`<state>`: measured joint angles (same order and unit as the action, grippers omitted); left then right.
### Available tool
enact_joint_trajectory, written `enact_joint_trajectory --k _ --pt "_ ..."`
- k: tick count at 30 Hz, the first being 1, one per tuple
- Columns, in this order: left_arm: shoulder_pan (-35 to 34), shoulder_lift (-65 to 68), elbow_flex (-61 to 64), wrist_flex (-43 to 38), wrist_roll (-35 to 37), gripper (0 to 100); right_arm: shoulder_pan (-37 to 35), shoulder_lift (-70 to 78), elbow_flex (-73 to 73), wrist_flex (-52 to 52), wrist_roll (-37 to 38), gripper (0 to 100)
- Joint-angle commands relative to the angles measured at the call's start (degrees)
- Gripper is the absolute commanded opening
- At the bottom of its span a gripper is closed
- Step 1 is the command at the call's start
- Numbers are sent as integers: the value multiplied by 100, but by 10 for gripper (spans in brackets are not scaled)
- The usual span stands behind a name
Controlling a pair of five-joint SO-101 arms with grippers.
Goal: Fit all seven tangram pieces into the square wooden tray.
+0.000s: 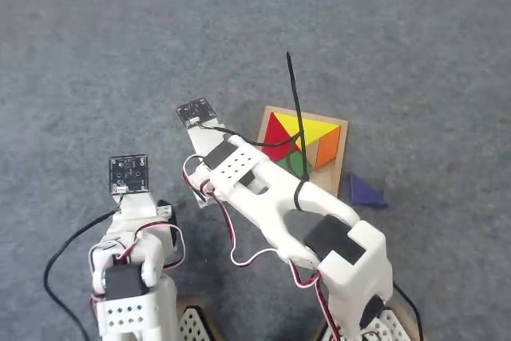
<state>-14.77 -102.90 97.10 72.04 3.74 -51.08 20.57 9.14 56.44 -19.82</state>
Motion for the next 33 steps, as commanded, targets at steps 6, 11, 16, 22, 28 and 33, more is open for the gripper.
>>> enact_joint_trajectory --k 6,11,16,22,28,33 --pt "-26 -105 -66 26 53 57 -75 -101 -325 84 -9 227" --pt "-26 -105 -66 26 53 57 -75 -101 -334 13 756 296" --pt "-26 -105 -66 26 53 57 -75 -101 -334 -48 1415 296" --pt "-26 -105 -66 26 53 57 -66 -92 -299 -233 2242 296" --pt "-26 -105 -66 26 53 57 -75 -92 -299 -268 2382 296" --pt "-26 -105 -66 26 53 57 -75 -92 -299 -268 2312 260"
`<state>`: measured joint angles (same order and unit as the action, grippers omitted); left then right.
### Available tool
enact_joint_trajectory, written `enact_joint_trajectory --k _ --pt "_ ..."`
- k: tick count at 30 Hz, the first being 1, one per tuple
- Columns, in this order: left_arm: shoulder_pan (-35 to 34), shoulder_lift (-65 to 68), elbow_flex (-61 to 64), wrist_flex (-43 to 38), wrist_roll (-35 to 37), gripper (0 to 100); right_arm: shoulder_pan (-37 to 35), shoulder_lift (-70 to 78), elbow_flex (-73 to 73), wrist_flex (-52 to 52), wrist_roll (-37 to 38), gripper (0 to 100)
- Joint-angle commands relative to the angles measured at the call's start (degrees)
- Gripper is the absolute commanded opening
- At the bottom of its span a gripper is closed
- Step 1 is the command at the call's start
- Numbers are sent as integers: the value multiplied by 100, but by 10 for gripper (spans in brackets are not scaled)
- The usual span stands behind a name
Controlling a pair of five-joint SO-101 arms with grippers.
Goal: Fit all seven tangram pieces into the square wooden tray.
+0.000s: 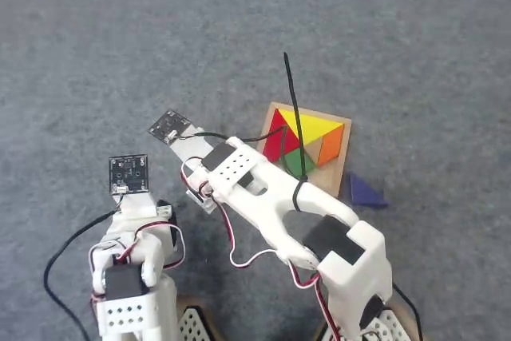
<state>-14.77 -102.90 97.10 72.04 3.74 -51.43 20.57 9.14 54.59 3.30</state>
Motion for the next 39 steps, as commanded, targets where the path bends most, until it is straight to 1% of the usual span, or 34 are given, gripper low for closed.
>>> enact_joint_trajectory --k 1,4,11,17,21,25,29,32,35,37,39 --pt "-26 -105 -66 26 53 57 -40 -92 -299 -92 -70 232" --pt "-26 -105 -66 26 53 57 -40 -92 -299 -101 -105 177" --pt "-26 -105 -66 26 53 57 -40 -92 -299 -31 -114 169" --pt "-26 -105 -66 26 53 57 75 -171 -334 497 -62 169" --pt "-18 -105 -66 26 53 57 312 -497 -325 769 457 169" --pt "-18 -105 -66 26 53 57 365 -1138 -290 1103 862 169" --pt "-18 -105 -66 26 53 57 462 -1771 -290 1727 1644 169" --pt "-18 -105 -66 26 53 57 980 -2088 -290 2000 2488 169" --pt "-18 -105 -66 26 53 57 1508 -2097 -299 1921 2875 169" --pt "-18 -105 -66 26 53 57 1525 -1956 -290 1807 2637 173" --pt "-18 -105 -66 26 53 57 1218 -1745 -316 1666 1899 173"
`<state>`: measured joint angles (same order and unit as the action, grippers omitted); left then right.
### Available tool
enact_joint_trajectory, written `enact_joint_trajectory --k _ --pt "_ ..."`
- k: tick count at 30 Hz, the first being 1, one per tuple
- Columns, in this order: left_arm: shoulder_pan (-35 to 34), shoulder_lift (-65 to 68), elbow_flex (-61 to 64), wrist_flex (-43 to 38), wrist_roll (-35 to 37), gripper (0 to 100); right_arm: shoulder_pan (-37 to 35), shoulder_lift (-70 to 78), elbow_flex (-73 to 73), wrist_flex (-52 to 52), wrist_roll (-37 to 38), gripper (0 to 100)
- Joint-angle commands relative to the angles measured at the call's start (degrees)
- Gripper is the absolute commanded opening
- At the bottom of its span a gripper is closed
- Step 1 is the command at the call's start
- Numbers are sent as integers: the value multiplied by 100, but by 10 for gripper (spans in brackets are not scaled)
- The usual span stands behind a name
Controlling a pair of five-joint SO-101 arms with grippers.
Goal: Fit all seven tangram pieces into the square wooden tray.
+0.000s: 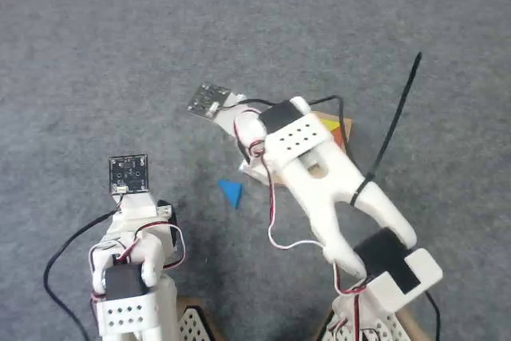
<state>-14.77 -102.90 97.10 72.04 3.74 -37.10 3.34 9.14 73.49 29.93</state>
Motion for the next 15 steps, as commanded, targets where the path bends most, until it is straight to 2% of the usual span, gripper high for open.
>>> enact_joint_trajectory --k 1,3,5,15 --pt "-18 -105 -66 26 53 57 -418 75 -308 -374 -1231 173" --pt "-18 -105 -66 26 53 57 -796 303 -299 -699 -2040 173" --pt "-18 -105 -66 26 53 57 -1033 567 -299 -919 -2532 173" --pt "-18 -105 -66 26 53 57 -1191 1349 -308 -1165 -2681 174"
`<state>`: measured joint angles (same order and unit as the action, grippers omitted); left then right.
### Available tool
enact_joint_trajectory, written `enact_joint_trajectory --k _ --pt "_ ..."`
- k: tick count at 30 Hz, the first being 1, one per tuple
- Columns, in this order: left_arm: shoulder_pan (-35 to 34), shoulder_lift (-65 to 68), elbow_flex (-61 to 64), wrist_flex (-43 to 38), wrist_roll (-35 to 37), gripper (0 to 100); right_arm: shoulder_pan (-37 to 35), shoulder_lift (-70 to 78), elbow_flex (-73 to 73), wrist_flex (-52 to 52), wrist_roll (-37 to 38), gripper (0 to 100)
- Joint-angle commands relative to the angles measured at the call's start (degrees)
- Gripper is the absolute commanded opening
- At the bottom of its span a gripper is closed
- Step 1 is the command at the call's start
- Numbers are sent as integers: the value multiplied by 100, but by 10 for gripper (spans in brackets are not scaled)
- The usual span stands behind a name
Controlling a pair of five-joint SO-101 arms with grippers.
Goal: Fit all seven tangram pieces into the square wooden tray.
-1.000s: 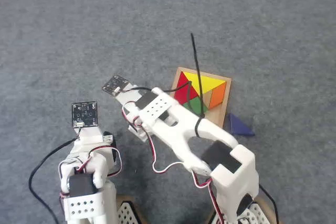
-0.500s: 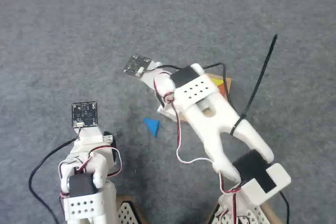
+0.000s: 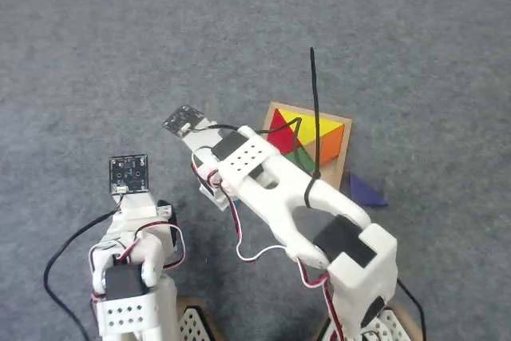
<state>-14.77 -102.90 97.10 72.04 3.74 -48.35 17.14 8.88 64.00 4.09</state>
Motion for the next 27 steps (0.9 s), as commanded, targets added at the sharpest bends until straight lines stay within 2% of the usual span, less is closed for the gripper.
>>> enact_joint_trajectory --k 1,4,9,27 --pt "-18 -105 -66 26 53 57 -66 -13 -281 -251 -97 174" --pt "-18 -105 -66 26 53 57 -75 -4 -299 -356 -308 189" --pt "-18 -105 -66 26 53 57 -75 22 -264 -321 -536 284" --pt "-18 -105 -66 26 53 57 -382 -40 79 -321 -527 284"
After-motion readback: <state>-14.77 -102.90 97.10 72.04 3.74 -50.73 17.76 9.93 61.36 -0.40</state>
